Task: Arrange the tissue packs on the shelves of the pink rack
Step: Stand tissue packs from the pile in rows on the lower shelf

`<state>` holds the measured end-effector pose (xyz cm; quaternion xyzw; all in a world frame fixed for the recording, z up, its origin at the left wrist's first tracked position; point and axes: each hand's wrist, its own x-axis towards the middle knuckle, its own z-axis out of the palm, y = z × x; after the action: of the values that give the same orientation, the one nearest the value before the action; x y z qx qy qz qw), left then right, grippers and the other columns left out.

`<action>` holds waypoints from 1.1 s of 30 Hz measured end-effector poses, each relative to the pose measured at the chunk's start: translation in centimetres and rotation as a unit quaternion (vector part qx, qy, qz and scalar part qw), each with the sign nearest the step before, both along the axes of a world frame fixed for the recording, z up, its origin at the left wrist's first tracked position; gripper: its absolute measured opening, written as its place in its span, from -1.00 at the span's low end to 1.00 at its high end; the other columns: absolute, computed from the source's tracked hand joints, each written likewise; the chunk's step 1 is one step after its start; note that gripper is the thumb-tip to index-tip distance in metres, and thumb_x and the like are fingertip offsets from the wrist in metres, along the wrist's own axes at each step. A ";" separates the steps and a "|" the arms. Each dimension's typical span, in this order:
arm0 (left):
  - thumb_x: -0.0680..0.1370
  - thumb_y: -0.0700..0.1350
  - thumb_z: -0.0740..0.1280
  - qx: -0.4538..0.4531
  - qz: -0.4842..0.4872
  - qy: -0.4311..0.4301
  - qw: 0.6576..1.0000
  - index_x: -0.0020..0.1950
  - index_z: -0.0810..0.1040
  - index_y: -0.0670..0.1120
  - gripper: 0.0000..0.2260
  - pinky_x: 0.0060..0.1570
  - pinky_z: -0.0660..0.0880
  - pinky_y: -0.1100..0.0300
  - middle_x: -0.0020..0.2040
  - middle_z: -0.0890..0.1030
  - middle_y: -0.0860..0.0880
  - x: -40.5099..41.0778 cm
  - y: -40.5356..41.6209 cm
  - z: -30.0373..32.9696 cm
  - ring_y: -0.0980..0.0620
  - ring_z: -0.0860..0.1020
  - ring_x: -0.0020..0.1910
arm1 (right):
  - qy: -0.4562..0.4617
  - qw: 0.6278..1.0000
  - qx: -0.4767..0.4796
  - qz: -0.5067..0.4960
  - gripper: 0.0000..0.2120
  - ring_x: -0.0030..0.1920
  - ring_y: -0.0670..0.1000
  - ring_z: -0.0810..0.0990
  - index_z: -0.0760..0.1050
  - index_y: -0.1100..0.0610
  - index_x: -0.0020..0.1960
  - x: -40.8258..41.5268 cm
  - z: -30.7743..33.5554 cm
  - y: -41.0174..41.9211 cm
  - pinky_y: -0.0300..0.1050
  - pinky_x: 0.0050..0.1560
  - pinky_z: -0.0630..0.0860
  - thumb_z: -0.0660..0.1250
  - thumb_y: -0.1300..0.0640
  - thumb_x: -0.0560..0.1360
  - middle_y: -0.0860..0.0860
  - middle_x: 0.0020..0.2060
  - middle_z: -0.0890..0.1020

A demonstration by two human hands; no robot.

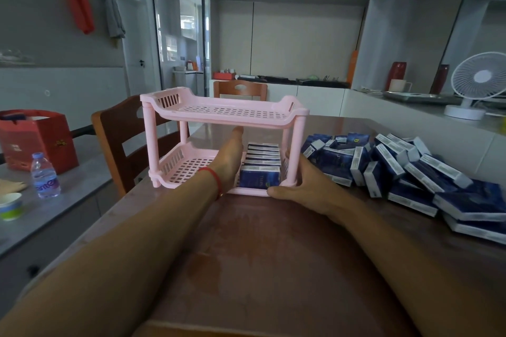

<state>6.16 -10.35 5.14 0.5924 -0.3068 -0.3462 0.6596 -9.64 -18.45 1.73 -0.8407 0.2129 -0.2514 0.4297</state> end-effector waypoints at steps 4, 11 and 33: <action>0.64 0.07 0.02 -0.007 0.094 -0.143 0.985 0.05 0.46 0.04 -0.75 0.25 0.38 0.02 0.31 0.54 -0.08 -0.1 1.3 -0.9 -0.05 0.48 0.15 | 0.023 0.998 -0.034 -0.046 -0.10 0.39 -0.07 0.44 0.13 -0.09 0.54 -1.2 0.0 1.2 0.08 0.41 0.44 0.58 0.00 0.38 -0.13 0.46 0.39; 0.60 -0.03 0.14 -0.079 0.180 -0.305 0.932 -0.05 0.49 -0.14 -0.78 0.03 0.50 -0.13 -0.05 0.57 -0.09 -3.3 6.9 -2.2 -0.12 0.52 -0.01 | 0.046 0.959 -0.210 -0.185 -0.44 0.36 -0.02 0.46 0.34 0.02 0.45 -7.7 0.5 3.1 -0.03 0.36 0.44 0.42 0.07 0.48 -0.03 0.37 0.47; 0.49 -0.19 0.40 -0.085 -0.129 -0.523 0.838 0.04 0.61 0.01 -0.83 -0.16 0.43 0.47 -0.06 0.59 0.13 -16.9 0.0 -3.6 0.20 0.55 -0.10 | -0.009 0.849 -0.172 -0.500 -0.70 0.08 0.07 0.61 0.51 0.05 0.28 -24.1 -0.8 -2.3 -0.03 0.08 0.54 0.28 -0.01 0.59 0.04 0.11 0.65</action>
<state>-10.75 -10.38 1.50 0.5817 -0.7082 -0.0396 0.3980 -33.77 -20.77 0.92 -0.6791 0.5538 -0.4721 0.0960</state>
